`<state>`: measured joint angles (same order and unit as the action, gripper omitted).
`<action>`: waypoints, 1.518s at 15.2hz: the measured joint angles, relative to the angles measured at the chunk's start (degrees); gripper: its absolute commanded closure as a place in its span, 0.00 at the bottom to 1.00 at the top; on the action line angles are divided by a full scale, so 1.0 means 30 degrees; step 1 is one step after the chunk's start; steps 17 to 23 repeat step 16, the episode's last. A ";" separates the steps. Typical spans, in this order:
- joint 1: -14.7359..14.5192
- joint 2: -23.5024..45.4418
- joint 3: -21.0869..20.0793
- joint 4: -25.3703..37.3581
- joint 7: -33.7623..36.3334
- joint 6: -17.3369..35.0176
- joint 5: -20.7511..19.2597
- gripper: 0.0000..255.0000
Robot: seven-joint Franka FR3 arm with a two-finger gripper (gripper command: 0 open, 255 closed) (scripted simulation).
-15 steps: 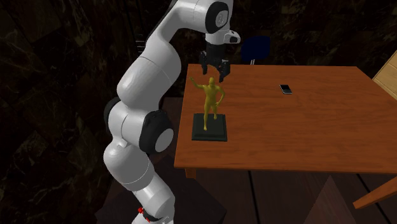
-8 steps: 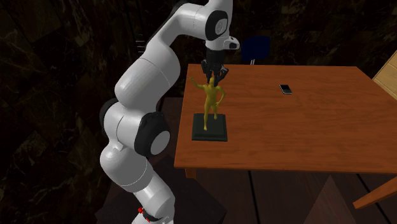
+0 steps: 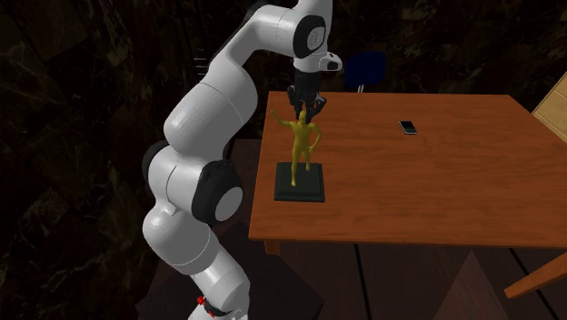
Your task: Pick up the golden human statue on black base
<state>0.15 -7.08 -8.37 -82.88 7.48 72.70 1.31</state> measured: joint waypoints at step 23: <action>-0.0331 0.3935 -0.0363 0.9393 0.0509 -0.5501 -0.0615 1.00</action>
